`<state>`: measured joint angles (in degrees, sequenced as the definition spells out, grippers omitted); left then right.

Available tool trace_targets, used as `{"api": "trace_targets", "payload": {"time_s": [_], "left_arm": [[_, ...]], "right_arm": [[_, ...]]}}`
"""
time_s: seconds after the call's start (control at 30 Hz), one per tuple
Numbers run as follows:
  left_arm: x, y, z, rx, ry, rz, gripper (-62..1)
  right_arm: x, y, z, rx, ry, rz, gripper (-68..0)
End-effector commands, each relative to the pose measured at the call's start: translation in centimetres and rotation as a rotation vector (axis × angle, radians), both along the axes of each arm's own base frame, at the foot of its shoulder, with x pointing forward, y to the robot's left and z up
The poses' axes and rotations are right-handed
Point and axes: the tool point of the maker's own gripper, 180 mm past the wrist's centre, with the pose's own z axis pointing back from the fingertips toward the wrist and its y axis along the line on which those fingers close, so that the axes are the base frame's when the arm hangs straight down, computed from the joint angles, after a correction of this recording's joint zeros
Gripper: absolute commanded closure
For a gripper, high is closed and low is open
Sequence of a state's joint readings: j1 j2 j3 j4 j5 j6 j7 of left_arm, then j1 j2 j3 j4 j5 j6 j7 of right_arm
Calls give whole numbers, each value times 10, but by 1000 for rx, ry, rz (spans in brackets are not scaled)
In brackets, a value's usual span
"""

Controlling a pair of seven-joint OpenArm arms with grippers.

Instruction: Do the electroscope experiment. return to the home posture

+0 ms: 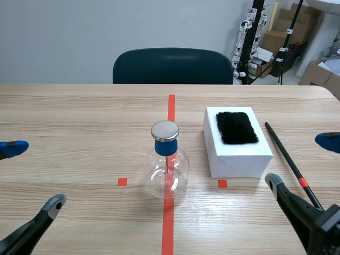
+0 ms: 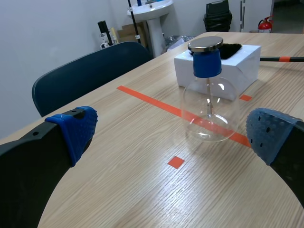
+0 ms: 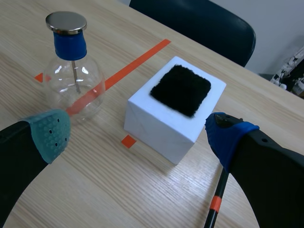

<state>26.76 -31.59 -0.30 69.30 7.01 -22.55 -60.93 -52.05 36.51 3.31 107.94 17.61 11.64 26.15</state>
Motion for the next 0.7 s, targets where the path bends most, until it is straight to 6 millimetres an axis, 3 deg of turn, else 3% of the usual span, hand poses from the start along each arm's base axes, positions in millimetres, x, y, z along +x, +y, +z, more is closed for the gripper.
{"api": "trace_targets", "payload": {"time_s": [0.0, 0.33, 0.67], "left_arm": [[-3, -3, 5, -19, -10, 1, -623], [-20, -32, 13, 45, 63, 7, -623], [-44, -65, 51, 10, 62, -79, -623]], "right_arm": [[-2, 1, 5, 25, -14, 0, -578], [-19, 2, 7, 118, -24, -63, -578], [-24, 14, 13, 199, -46, -71, -578]]}}
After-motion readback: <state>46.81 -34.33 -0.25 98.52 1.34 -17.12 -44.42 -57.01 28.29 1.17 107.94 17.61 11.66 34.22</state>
